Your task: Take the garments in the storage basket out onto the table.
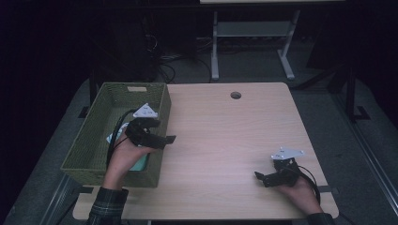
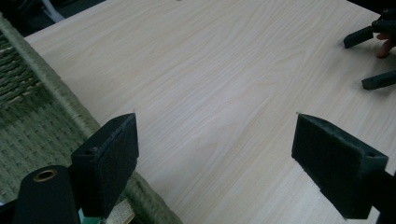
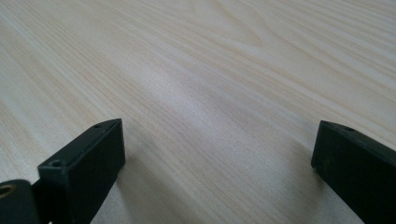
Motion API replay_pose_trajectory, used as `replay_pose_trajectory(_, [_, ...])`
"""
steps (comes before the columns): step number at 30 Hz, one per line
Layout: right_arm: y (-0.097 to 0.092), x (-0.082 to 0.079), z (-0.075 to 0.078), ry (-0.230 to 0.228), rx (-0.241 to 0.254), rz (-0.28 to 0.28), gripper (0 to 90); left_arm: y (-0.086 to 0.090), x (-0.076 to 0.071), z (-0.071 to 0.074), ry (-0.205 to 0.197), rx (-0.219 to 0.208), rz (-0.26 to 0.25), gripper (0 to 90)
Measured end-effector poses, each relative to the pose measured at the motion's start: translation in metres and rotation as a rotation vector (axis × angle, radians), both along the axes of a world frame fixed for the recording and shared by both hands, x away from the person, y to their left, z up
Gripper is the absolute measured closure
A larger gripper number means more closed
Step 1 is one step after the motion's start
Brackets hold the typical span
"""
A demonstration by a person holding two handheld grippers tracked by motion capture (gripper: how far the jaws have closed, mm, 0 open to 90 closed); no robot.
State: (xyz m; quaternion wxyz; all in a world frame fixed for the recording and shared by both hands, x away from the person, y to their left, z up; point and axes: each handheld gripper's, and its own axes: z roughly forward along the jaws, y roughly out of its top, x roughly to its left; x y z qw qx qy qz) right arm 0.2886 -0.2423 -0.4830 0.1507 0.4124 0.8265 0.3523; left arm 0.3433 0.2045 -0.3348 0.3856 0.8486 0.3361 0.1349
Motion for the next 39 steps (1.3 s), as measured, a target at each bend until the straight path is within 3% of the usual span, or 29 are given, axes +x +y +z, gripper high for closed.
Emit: replay_pose_trajectory(39, [0.000, 0.000, 0.000, 0.001, 0.000, 0.000, 2.3, 0.064, 0.005, 0.001, -0.023, 0.000, 0.154, 14.2])
